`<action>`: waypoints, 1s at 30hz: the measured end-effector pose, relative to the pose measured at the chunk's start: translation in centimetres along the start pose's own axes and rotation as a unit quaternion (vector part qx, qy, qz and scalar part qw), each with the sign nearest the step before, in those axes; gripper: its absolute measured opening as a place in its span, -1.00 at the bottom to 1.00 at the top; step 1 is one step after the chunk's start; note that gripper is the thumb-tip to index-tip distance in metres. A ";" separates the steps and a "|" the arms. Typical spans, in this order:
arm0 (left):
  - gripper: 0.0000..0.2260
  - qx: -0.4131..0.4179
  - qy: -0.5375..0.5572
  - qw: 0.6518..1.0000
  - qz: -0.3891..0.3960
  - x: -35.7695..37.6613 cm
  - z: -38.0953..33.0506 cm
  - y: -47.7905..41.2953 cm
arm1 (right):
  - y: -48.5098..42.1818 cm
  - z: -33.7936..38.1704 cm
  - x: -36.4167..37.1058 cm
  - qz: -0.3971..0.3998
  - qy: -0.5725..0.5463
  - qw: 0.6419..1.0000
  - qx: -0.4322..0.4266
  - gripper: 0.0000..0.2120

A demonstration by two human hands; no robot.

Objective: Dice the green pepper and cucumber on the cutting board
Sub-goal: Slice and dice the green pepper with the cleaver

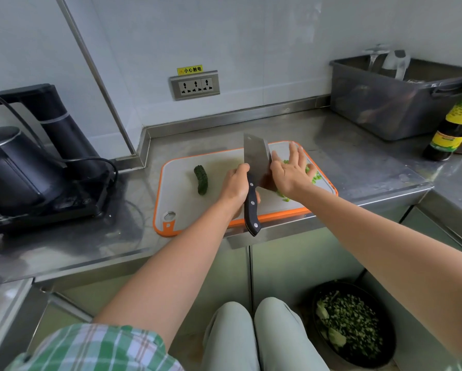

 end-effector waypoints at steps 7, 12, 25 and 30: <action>-0.73 0.009 0.011 1.000 -0.012 -1.1 -0.1 -0.1 | 0.2 -0.1 0.7 0.018 -0.010 1.000 0.003 -0.45; -0.76 0.010 0.001 0.998 -0.066 -2.4 -0.3 -0.9 | 0.8 -0.2 -1.8 -0.088 -0.027 0.996 -0.024 -0.46; -0.65 0.093 -0.095 0.988 -0.079 1.8 -3.9 -1.4 | 3.3 2.5 -3.0 0.103 -0.298 0.948 -0.054 -0.66; -0.85 0.192 -0.308 0.931 -0.047 2.5 -3.4 -1.9 | 2.2 -1.6 -4.8 -0.061 -0.486 0.871 0.025 -0.85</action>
Point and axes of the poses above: each hand's wrist, its own y-axis away from the middle knuckle, its own x-axis out of the palm, z = x × y, the point moved 7 cm from there along -y, towards the middle knuckle, and after that the axes turned 2 degrees about -x, right-handed, at the moved point
